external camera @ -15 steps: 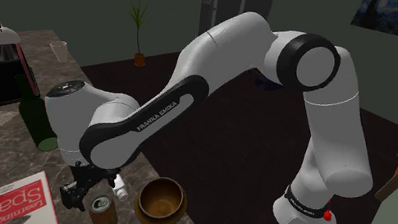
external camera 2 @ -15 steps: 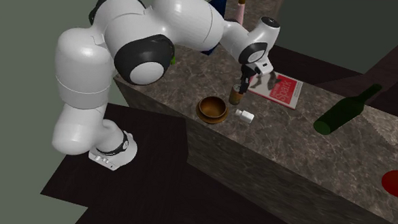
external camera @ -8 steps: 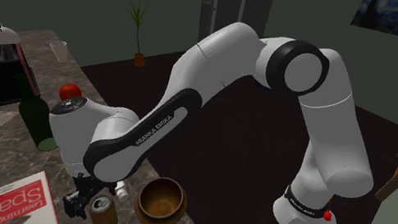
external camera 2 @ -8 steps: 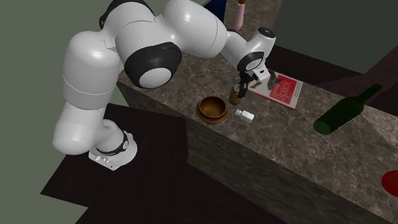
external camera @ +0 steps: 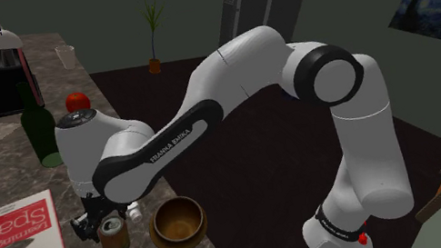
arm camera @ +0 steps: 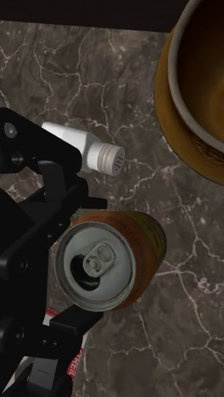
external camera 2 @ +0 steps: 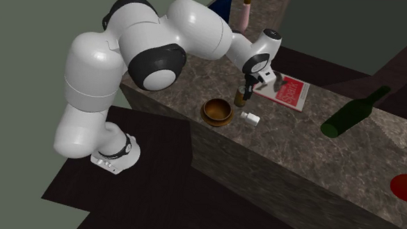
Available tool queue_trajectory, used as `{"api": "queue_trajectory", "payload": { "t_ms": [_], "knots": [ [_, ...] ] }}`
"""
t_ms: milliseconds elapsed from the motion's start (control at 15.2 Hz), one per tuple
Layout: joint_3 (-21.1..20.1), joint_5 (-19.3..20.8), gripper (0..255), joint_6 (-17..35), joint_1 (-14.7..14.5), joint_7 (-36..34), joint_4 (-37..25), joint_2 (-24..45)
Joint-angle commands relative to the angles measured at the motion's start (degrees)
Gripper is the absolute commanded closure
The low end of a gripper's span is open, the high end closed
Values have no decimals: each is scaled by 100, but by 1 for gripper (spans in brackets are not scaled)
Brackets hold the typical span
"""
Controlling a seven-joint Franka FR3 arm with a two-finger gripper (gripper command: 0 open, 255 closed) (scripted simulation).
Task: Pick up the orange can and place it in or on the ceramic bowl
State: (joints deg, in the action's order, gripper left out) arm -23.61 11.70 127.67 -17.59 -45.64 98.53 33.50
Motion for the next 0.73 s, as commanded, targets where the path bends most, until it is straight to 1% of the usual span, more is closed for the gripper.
{"api": "queue_trajectory", "payload": {
  "t_ms": [0,528,660],
  "knots": [
    [-1,0,255,0,-1,0,1,2],
    [-1,0,255,1,-1,0,1,2],
    [-29,-39,255,-108,18,18,-20,-89]
  ]
}}
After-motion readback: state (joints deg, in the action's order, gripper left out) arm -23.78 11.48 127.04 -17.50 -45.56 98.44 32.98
